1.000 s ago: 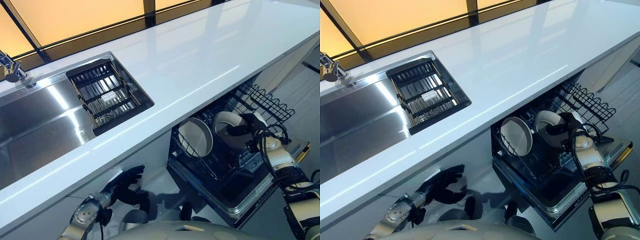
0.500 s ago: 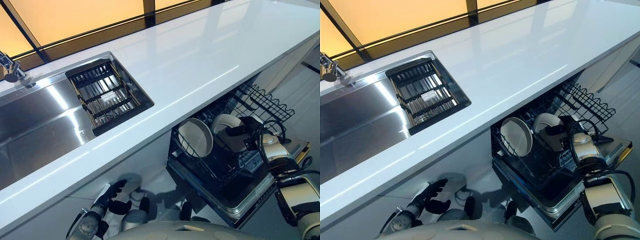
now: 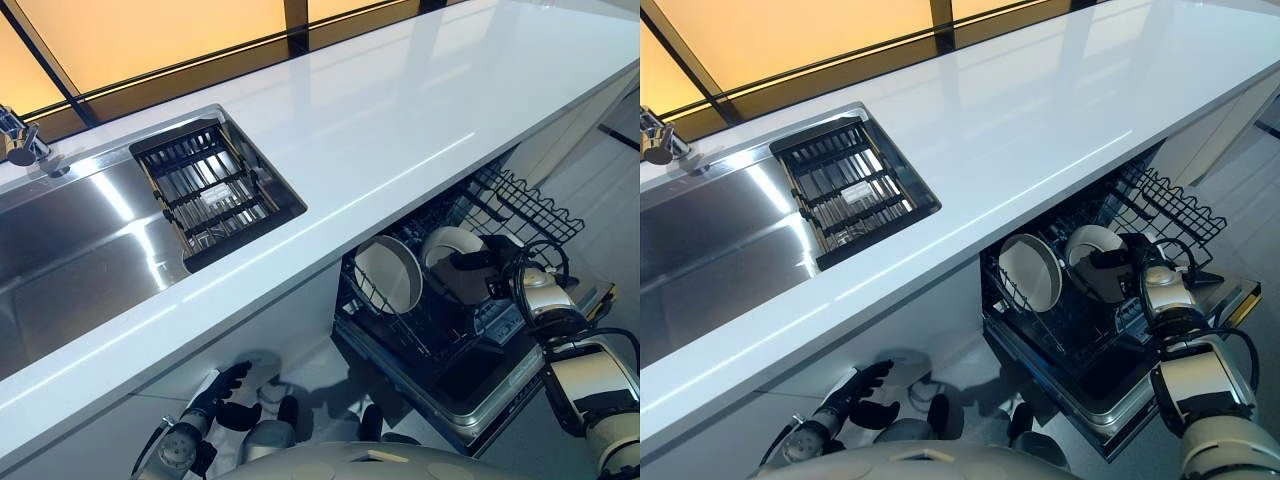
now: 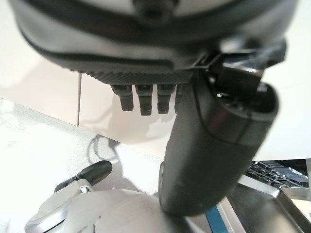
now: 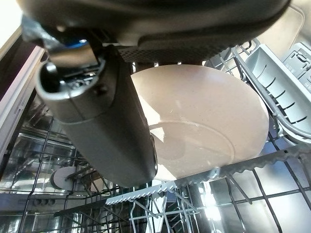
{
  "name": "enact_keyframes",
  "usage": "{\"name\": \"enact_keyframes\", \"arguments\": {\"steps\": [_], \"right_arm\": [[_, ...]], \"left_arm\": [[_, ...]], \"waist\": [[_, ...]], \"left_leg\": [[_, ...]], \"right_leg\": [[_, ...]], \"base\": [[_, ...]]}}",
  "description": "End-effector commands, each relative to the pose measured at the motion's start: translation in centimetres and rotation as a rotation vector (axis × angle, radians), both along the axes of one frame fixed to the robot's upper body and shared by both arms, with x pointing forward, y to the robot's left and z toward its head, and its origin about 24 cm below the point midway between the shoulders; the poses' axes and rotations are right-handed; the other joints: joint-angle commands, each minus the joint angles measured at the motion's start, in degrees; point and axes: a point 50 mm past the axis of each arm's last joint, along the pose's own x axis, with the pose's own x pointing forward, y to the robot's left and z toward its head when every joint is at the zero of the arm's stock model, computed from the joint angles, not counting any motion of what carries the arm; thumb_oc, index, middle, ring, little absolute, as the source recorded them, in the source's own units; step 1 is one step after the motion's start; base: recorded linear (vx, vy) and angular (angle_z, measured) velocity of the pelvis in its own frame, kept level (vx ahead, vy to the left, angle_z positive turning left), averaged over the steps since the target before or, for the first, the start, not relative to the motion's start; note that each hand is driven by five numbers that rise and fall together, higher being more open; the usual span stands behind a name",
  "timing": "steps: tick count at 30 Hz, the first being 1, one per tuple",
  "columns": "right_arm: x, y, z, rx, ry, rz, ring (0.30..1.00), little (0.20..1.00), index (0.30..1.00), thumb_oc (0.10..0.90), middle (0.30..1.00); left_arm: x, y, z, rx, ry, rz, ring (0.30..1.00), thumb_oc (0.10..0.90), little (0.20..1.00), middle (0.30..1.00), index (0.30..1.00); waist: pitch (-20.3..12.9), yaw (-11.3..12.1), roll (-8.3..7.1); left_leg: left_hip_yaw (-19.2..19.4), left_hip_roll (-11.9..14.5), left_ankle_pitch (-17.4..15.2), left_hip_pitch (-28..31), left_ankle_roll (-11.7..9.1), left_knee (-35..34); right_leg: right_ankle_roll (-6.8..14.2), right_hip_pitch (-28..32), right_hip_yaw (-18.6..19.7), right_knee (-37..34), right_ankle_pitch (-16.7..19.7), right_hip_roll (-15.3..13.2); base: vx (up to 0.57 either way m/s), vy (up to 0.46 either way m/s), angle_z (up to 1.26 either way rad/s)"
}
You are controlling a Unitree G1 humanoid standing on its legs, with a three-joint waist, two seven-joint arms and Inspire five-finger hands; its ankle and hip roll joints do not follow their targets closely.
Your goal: Pick up plates and place into dishwasher.
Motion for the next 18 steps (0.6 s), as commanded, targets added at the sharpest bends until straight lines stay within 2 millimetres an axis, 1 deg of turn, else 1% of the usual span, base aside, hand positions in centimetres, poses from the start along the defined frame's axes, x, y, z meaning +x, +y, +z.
{"name": "enact_keyframes", "arguments": {"steps": [1,3,7,8,9,10,14,18], "right_arm": [[2.7,5.0,0.4,0.108,-0.002,0.206,0.3,0.2,0.3,0.1,0.3],[3.1,5.5,0.8,0.088,-0.009,0.267,0.3,0.2,0.3,0.1,0.3],[3.3,6.1,1.2,0.068,-0.029,0.333,0.3,0.2,0.3,0.1,0.3],[3.3,6.4,1.4,0.054,-0.05,0.352,0.455,0.381,0.455,0.281,0.455],[3.3,6.5,1.6,0.045,-0.065,0.361,0.7,0.667,0.7,0.567,0.7],[3.3,6.7,1.8,0.037,-0.086,0.37,0.9,0.9,0.9,0.8,0.9],[3.3,7.1,3.1,0.012,-0.181,0.394,0.9,0.9,0.9,0.8,0.9],[2.9,7.6,3.5,0.0,-0.215,0.413,0.9,0.9,0.9,0.8,0.9]], "left_arm": [[3.5,-0.4,1.4,0.01,-0.112,-0.029,0.9,0.8,0.9,0.9,0.9],[3.8,-0.8,1.6,0.007,-0.125,-0.058,0.9,0.8,0.9,0.9,0.9],[3.8,-0.8,1.8,0.007,-0.134,-0.055,0.9,0.8,0.9,0.9,0.9],[3.8,-0.8,1.9,0.007,-0.137,-0.051,0.9,0.8,0.9,0.9,0.9],[3.8,-0.7,2.0,0.008,-0.139,-0.049,0.9,0.8,0.9,0.9,0.9],[3.8,-0.7,2.1,0.011,-0.141,-0.048,0.9,0.8,0.9,0.9,0.9],[4.0,-0.5,2.6,0.017,-0.147,-0.06,0.9,0.8,0.9,0.9,0.9],[4.0,-0.4,3.0,0.018,-0.156,-0.072,0.9,0.8,0.9,0.9,0.9]], "waist": [[1.3,3.1,-0.27],[1.4,3.3,-0.1],[1.5,3.2,-0.03],[1.5,3.2,-0.07],[1.5,3.1,-0.1],[1.5,3.0,-0.18],[1.7,2.3,-0.46],[1.8,1.5,-0.61]], "left_leg": [[1.1,-3.2,-2.0,-1.5,2.0,0.1],[0.8,-3.3,-1.9,-1.7,2.0,0.1],[0.8,-3.3,-1.8,-1.7,1.9,0.1],[0.9,-3.3,-1.7,-1.7,1.9,0.1],[0.9,-3.3,-1.7,-1.7,1.9,0.1],[0.9,-3.2,-1.7,-1.7,1.9,0.1],[1.5,-3.1,-1.7,-1.6,1.9,0.1],[2.1,-3.0,-1.9,-1.5,1.9,0.1]], "right_leg": [[2.0,1.5,0.4,0.8,-1.0,-1.0],[2.0,1.5,0.2,0.7,-1.0,-1.0],[2.0,1.4,0.1,0.7,-1.0,-1.1],[2.0,1.5,0.0,0.7,-1.0,-1.1],[2.0,1.5,0.0,0.7,-1.0,-1.1],[2.0,1.5,-0.1,0.8,-1.0,-1.0],[2.2,1.4,-0.1,0.8,-0.8,-1.0],[2.4,1.3,0.2,0.8,-0.7,-0.9]], "base": [[-0.03,0.002,0.03],[-0.04,0.012,0.05],[-0.02,0.013,0.05],[0.0,0.0,0.0],[0.0,0.0,0.0],[0.0,0.0,0.0],[0.0,0.0,0.0],[-0.01,0.002,-0.01]]}}
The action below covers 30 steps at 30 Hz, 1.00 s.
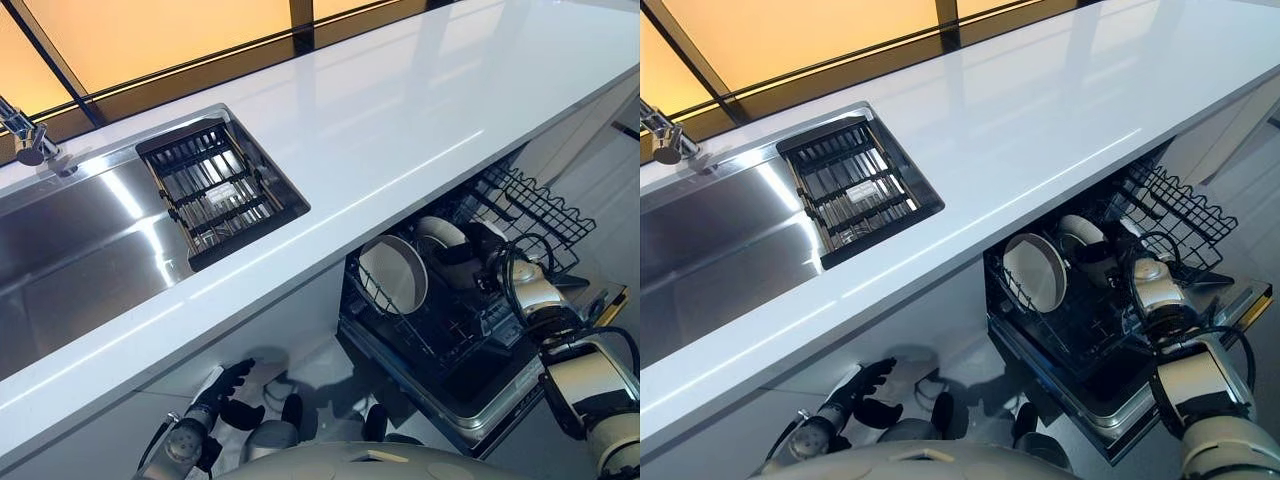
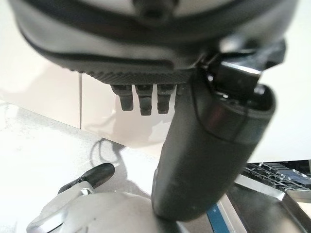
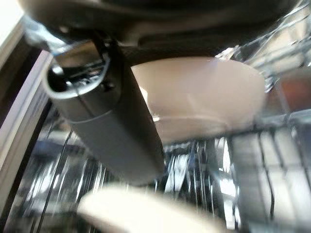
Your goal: Pick up plates and place into dishwasher.
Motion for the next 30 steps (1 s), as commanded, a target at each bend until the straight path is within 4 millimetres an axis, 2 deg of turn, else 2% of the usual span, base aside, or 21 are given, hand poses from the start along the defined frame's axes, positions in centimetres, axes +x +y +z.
{"name": "enact_keyframes", "arguments": {"steps": [1,9,14,22,30], "right_arm": [[1.9,3.1,3.3,-0.013,-0.151,0.142,0.9,0.9,0.9,0.8,0.9],[0.2,1.8,3.3,-0.066,-0.166,0.133,0.9,0.9,0.9,0.8,0.9],[-0.4,1.1,4.2,-0.059,-0.24,0.1,0.9,0.9,0.9,0.8,0.9],[-1.4,-0.3,5.5,-0.164,-0.325,0.052,0.9,0.9,0.9,0.8,0.9],[-2.0,-1.8,7.7,-0.233,-0.402,0.016,0.9,0.9,0.9,0.8,0.9]], "left_arm": [[3.4,0.9,2.5,0.022,-0.149,-0.053,0.9,0.8,0.9,0.9,0.9],[2.9,1.5,2.6,0.018,-0.142,-0.01,0.9,0.8,0.9,0.9,0.9],[1.9,1.9,1.8,0.017,-0.128,0.037,0.9,0.8,0.9,0.9,0.9],[1.0,1.8,1.0,0.007,-0.122,0.088,0.9,0.8,0.9,0.9,0.9],[0.5,2.2,0.7,0.024,-0.108,0.126,0.9,0.8,0.9,0.9,0.9]], "waist": [[2.3,1.3,-1.72],[2.2,-0.5,-2.27],[2.2,-1.7,-2.81],[2.1,-3.4,-3.55],[1.7,-4.6,-4.1]], "left_leg": [[3.1,-2.9,-2.2,-0.8,2.0,0.2],[4.5,-2.7,-2.4,-0.6,2.1,0.2],[5.5,-2.5,-2.7,-0.4,2.2,0.2],[6.8,-2.3,-3.2,0.0,2.4,0.2],[7.7,-2.1,-3.6,0.4,2.5,0.2]], "right_leg": [[2.4,1.8,1.2,0.8,-0.6,-0.9],[2.8,1.5,2.0,0.6,-0.4,-0.8],[3.0,1.3,2.7,0.7,-0.3,-0.7],[3.2,0.9,3.9,0.8,-0.3,-0.4],[3.4,0.9,4.9,0.9,-0.4,-0.2]], "base": [[-0.02,0.009,-0.04],[0.0,0.007,-0.01],[0.01,0.007,-0.04],[0.0,0.008,-0.07],[0.01,0.008,-0.1]]}}
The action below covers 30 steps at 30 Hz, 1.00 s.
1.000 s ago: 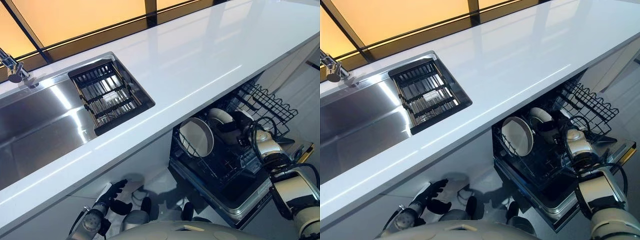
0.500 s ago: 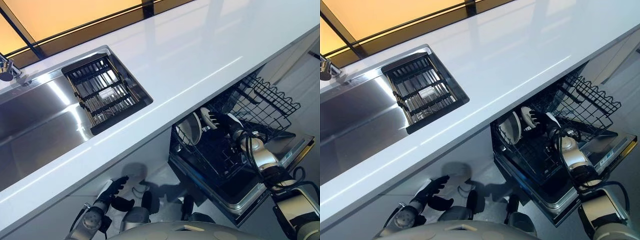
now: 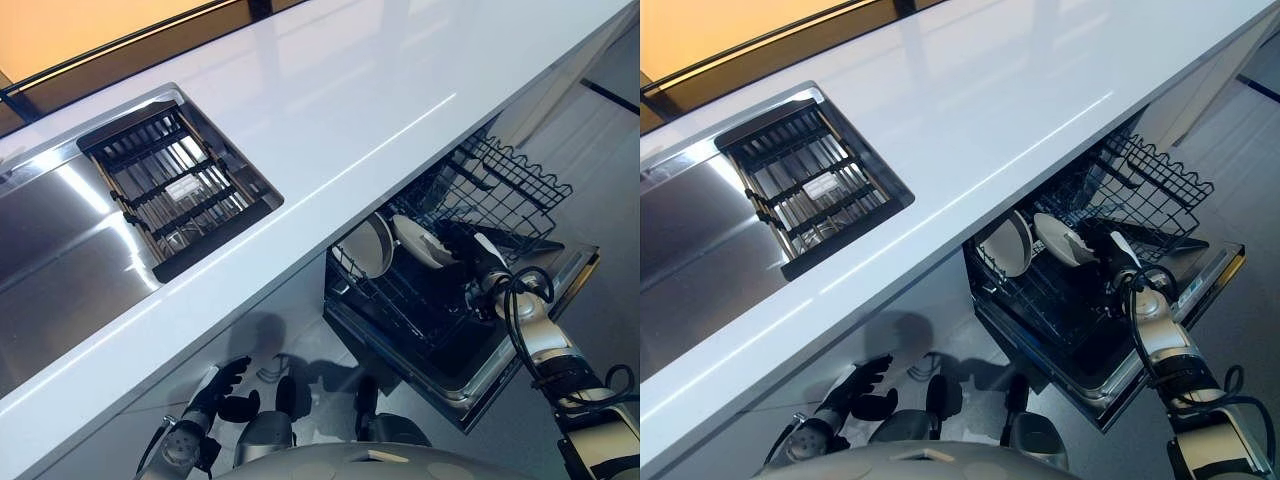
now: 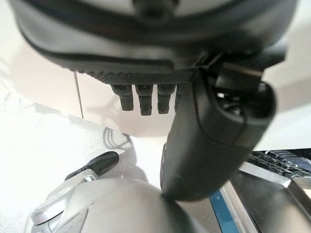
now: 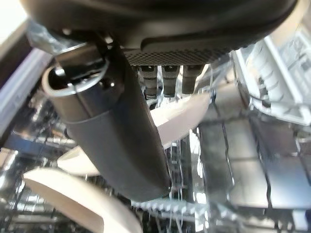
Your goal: Pick up plates and place into dishwasher.
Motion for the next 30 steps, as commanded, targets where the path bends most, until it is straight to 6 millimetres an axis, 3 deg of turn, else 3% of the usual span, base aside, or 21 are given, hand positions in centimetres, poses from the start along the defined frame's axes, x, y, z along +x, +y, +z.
{"name": "enact_keyframes", "arguments": {"steps": [1,11,20,21,22,23,30], "right_arm": [[1.9,-0.6,7.1,-0.099,-0.291,0.027,0.9,0.9,0.9,0.8,0.9],[0.7,-1.2,8.9,-0.188,-0.401,0.022,0.9,0.9,0.9,0.8,0.9],[-1.6,-3.1,5.9,-0.177,-0.252,-0.036,0.9,0.9,0.9,0.8,0.9],[-1.8,-3.2,5.5,-0.178,-0.227,-0.042,0.702,0.669,0.702,0.569,0.702],[-1.9,-3.4,5.0,-0.18,-0.199,-0.045,0.338,0.244,0.338,0.144,0.338],[-2.0,-3.6,4.7,-0.178,-0.176,-0.048,0.3,0.2,0.3,0.1,0.3],[-2.7,-5.1,2.7,-0.172,-0.031,-0.096,0.3,0.2,0.3,0.1,0.3]], "left_arm": [[1.5,1.6,1.1,0.051,-0.097,0.042,0.9,0.8,0.9,0.9,0.9],[0.7,1.9,0.9,0.079,-0.086,0.069,0.9,0.8,0.9,0.9,0.9],[-0.7,2.9,0.4,0.101,-0.036,0.147,0.9,0.8,0.9,0.9,0.9],[-0.8,3.0,0.4,0.103,-0.032,0.153,0.9,0.8,0.9,0.9,0.9],[-0.8,3.1,0.3,0.104,-0.026,0.164,0.9,0.8,0.9,0.9,0.9],[-0.9,3.2,0.3,0.106,-0.022,0.173,0.9,0.8,0.9,0.9,0.9],[-0.9,3.5,0.4,0.127,-0.022,0.193,0.9,0.8,0.9,0.9,0.9]], "waist": [[-2.6,-0.3,-2.33],[-2.9,-0.9,-2.85],[-3.3,-1.5,-3.04],[-3.3,-1.5,-3.07],[-3.3,-1.5,-3.15],[-3.3,-1.5,-3.19],[-3.3,-1.1,-3.54]], "left_leg": [[3.9,-2.4,-2.9,0.4,2.1,0.3],[4.4,-2.4,-3.2,0.6,2.3,0.3],[4.8,-2.4,-3.3,0.5,2.3,0.3],[4.8,-2.4,-3.3,0.6,2.3,0.3],[4.8,-2.4,-3.3,0.6,2.4,0.3],[4.8,-2.4,-3.4,0.7,2.4,0.3],[4.7,-2.3,-3.4,1.5,2.6,0.3]], "right_leg": [[3.1,2.6,1.5,0.9,-0.5,-0.2],[3.3,2.6,2.2,0.9,-0.7,0.1],[3.5,2.4,2.2,1.0,-0.7,0.1],[3.5,2.4,2.1,1.0,-0.8,0.1],[3.5,2.5,2.1,1.0,-0.8,0.1],[3.4,2.5,2.1,1.1,-0.8,0.1],[2.9,3.1,2.1,1.4,-1.1,0.4]], "base": [[0.0,0.0,0.0],[0.01,0.003,-0.05],[0.0,0.0,0.0],[0.0,0.0,0.0],[0.0,0.0,0.0],[0.0,0.0,0.0],[0.0,0.0,0.0]]}}
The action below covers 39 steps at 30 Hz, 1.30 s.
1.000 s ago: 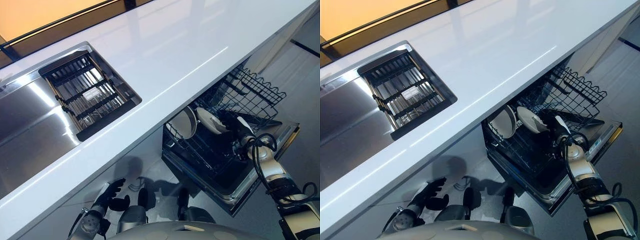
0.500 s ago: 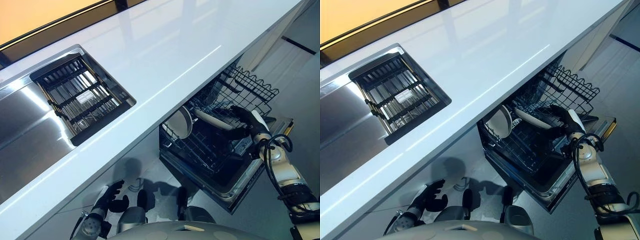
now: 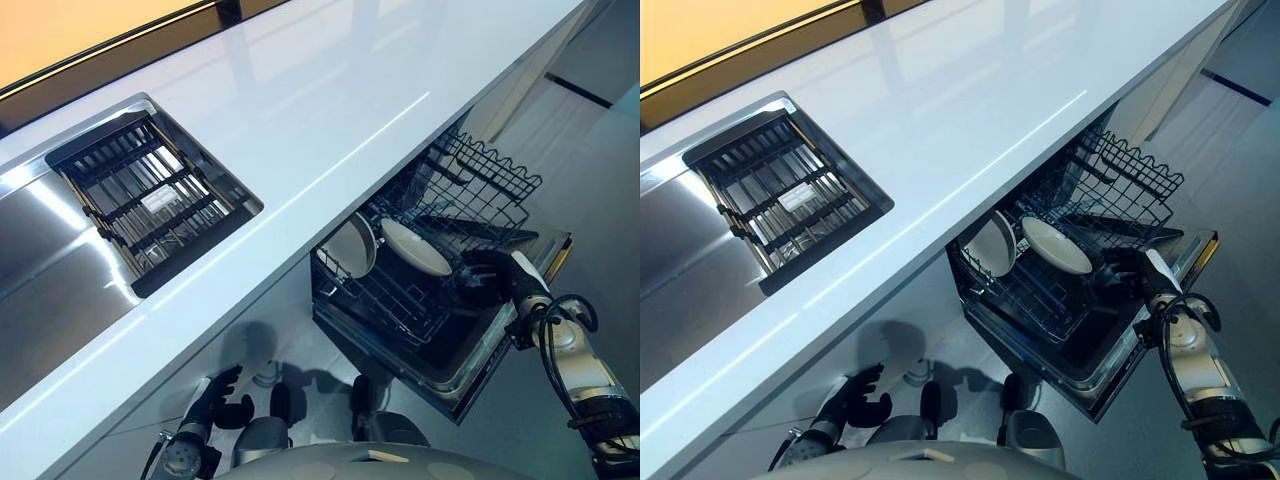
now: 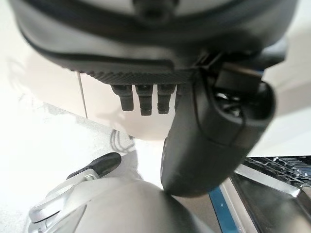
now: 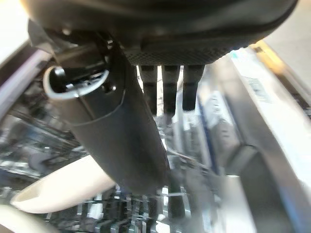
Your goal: Pick up plates and place into dishwasher.
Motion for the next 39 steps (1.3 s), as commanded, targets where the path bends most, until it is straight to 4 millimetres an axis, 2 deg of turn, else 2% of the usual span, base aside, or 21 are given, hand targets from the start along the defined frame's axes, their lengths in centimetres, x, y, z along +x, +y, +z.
{"name": "enact_keyframes", "arguments": {"steps": [1,6,11,14,19,24,33,39], "right_arm": [[1.8,-1.7,4.1,-0.099,-0.118,-0.001,0.3,0.2,0.3,0.1,0.3],[1.6,-1.9,3.3,-0.09,-0.064,0.005,0.3,0.2,0.3,0.1,0.3],[2.7,-1.6,2.9,-0.1,-0.011,0.034,0.3,0.2,0.3,0.1,0.3],[3.4,-1.5,2.6,-0.09,0.019,0.026,0.3,0.2,0.3,0.1,0.3],[4.7,-1.6,2.4,-0.062,0.049,-0.009,0.3,0.2,0.3,0.1,0.3],[6.1,-1.6,2.6,-0.094,0.117,-0.007,0.3,0.2,0.3,0.1,0.3],[6.7,-2.3,3.4,-0.15,0.168,-0.023,0.3,0.2,0.3,0.1,0.3],[6.1,-3.0,3.0,-0.177,0.233,-0.039,0.3,0.2,0.3,0.1,0.3]], "left_arm": [[0.5,3.2,1.0,0.117,-0.047,0.069,0.9,0.8,0.9,0.9,0.9],[1.0,3.2,1.2,0.124,-0.043,0.059,0.9,0.8,0.9,0.9,0.9],[1.9,2.9,1.3,0.126,-0.047,0.031,0.9,0.8,0.9,0.9,0.9],[2.5,2.7,1.4,0.123,-0.055,0.005,0.9,0.8,0.9,0.9,0.9],[4.1,2.9,2.1,0.141,-0.063,-0.055,0.9,0.8,0.9,0.9,0.9],[5.1,2.9,2.5,0.146,-0.092,-0.072,0.9,0.8,0.9,0.9,0.9],[6.2,2.4,3.2,0.139,-0.174,-0.071,0.9,0.8,0.9,0.9,0.9],[6.8,2.0,3.7,0.121,-0.229,-0.098,0.9,0.8,0.9,0.9,0.9]], "waist": [[-2.8,0.8,-2.41],[-2.4,1.2,-2.53],[-2.0,2.2,-2.67],[-1.1,3.1,-2.72],[2.7,4.7,-2.25],[5.2,5.7,-1.56],[7.6,6.0,-0.83],[8.5,6.2,-0.8]], "left_leg": [[3.3,-2.8,-2.9,0.6,2.8,0.2],[2.9,-2.8,-3.2,1.0,3.0,0.8],[2.6,-2.6,-4.1,0.7,3.2,3.4],[2.4,-2.6,-5.3,-0.8,3.3,7.7],[1.7,-2.4,-7.8,-5.3,3.8,17.6],[0.4,-2.8,-10.1,-7.8,3.9,23.7],[-0.4,-4.0,-14.7,-12.5,5.3,33.6],[-0.7,-4.5,-17.6,-15.0,6.6,39.9]], "right_leg": [[2.8,3.0,0.6,1.3,-1.2,-0.4],[2.6,3.2,0.5,2.5,-1.9,-0.5],[1.9,3.5,0.2,4.1,-2.9,-0.7],[1.1,3.2,-0.6,7.1,-4.3,-0.9],[-0.4,0.3,-2.8,17.6,-8.5,-1.6],[-1.3,-1.0,-2.8,23.0,-10.7,-2.8],[-2.7,-4.4,-2.5,32.4,-14.3,-4.3],[-3.7,-7.4,-2.1,39.7,-16.8,-5.0]], "base": [[0.0,0.0,0.0],[0.0,0.0,0.0],[0.0,0.0,0.0],[0.0,0.0,0.0],[0.0,-0.001,0.13],[0.01,0.022,0.16],[0.0,0.051,0.05],[-0.01,0.035,0.04]]}}
